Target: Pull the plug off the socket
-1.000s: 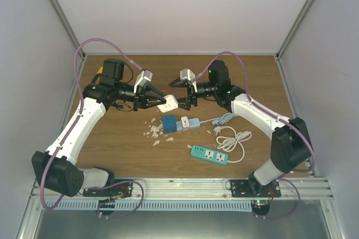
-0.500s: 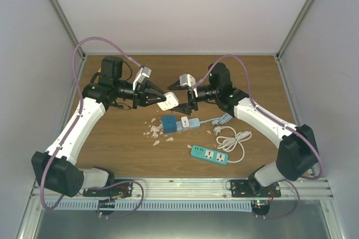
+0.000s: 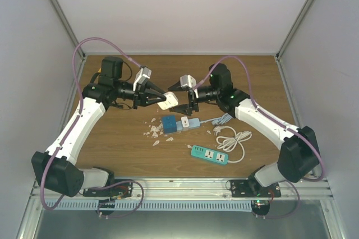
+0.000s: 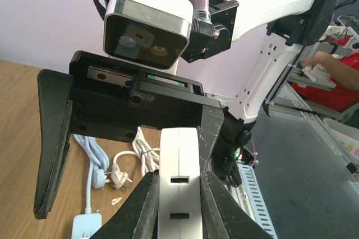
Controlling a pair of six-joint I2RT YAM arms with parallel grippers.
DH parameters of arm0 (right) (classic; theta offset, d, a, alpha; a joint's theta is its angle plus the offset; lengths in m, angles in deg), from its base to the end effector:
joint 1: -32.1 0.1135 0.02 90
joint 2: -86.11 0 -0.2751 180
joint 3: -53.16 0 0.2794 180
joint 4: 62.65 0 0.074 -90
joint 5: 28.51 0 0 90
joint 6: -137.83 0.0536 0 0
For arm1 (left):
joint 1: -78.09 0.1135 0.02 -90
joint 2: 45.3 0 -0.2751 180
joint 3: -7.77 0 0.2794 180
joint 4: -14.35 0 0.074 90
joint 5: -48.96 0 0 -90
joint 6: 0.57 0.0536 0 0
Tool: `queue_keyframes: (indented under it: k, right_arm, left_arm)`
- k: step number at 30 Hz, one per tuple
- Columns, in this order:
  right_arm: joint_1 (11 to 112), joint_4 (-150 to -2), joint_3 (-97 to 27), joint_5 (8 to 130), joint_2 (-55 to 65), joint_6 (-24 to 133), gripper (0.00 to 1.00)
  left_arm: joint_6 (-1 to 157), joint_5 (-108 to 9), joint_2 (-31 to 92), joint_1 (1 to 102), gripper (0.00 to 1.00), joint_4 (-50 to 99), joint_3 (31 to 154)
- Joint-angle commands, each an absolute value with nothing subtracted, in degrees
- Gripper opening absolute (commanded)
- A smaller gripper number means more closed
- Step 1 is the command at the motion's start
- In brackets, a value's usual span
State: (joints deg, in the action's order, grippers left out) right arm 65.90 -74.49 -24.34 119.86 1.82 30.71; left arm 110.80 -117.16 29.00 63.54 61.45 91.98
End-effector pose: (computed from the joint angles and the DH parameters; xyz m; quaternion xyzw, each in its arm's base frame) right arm 0.2794 0.2420 0.3216 -0.5617 0.5180 0.4658 0.4464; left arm 0.2676 -0.1232 0.3739 0.4783 0.5863 -0.5304 0.3824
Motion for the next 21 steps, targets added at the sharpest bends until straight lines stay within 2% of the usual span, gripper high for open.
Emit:
queue_keyframes:
  k: [1, 10, 21]
  right_arm:
    - [66.68, -71.57, -24.27, 120.08, 2.98, 33.44, 0.84]
    - [66.82, -70.79, -24.29, 119.01, 2.49, 34.34, 0.84]
    - [66.22, -74.37, -25.85, 113.51, -0.17, 31.24, 0.83]
  left_arm:
    - [113.25, -114.84, 28.27, 62.42, 0.0, 61.53, 91.25]
    - [115.52, -112.32, 27.57, 60.67, 0.0, 62.65, 90.74]
    - [122.3, -116.47, 27.37, 60.17, 0.0, 70.49, 91.56]
